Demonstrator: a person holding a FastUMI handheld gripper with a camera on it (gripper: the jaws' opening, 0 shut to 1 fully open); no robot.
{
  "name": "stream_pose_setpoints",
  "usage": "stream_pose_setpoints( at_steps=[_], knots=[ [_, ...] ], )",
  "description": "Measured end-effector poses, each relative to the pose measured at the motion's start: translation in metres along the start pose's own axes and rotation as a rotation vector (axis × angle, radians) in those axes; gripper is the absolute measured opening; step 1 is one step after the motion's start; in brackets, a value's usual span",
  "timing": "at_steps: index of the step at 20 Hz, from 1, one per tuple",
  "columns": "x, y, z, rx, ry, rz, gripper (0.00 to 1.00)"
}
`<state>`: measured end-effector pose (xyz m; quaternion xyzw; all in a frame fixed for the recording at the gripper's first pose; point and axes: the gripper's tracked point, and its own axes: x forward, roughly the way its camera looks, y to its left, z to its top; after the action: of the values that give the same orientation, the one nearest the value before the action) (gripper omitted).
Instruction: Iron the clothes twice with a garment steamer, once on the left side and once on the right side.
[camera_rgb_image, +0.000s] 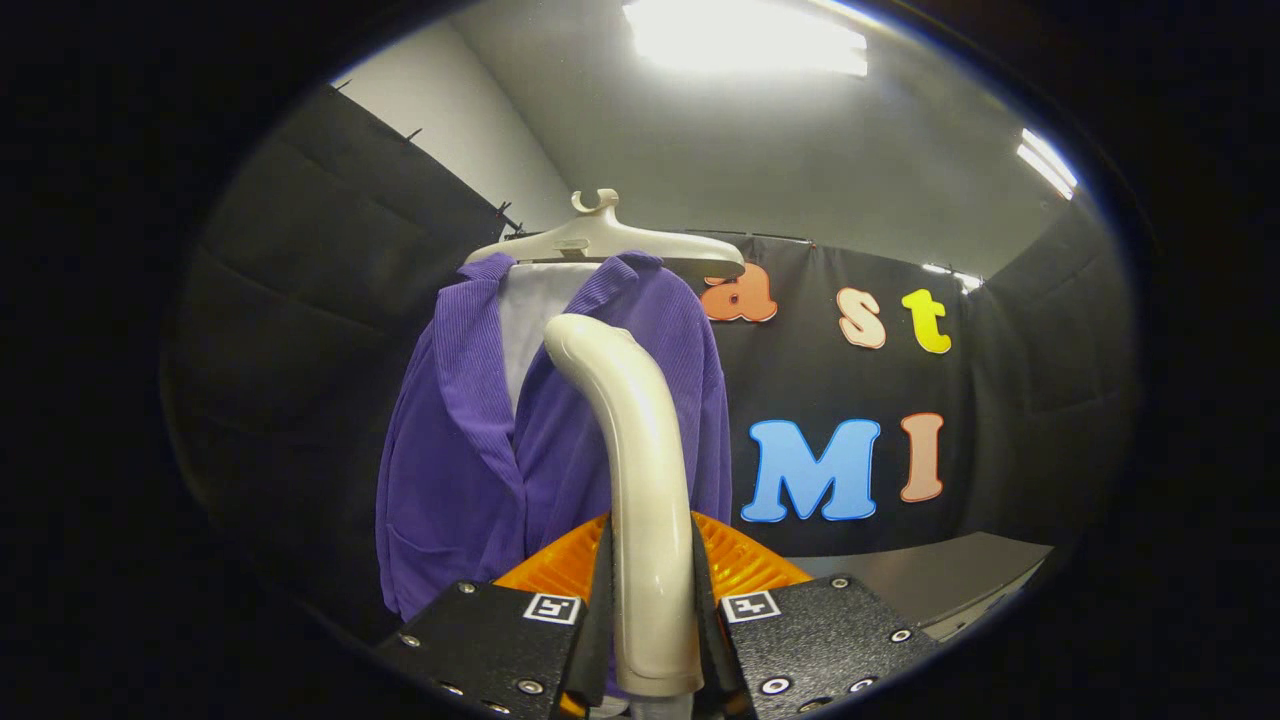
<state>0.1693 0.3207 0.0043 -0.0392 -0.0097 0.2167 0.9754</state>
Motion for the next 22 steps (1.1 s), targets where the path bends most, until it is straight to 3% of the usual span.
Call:
stream_pose_setpoints(
  at_steps=[22],
  knots=[
    [-0.046, 0.021, -0.102, -0.007, 0.184, -0.018, 0.37]
  ],
)
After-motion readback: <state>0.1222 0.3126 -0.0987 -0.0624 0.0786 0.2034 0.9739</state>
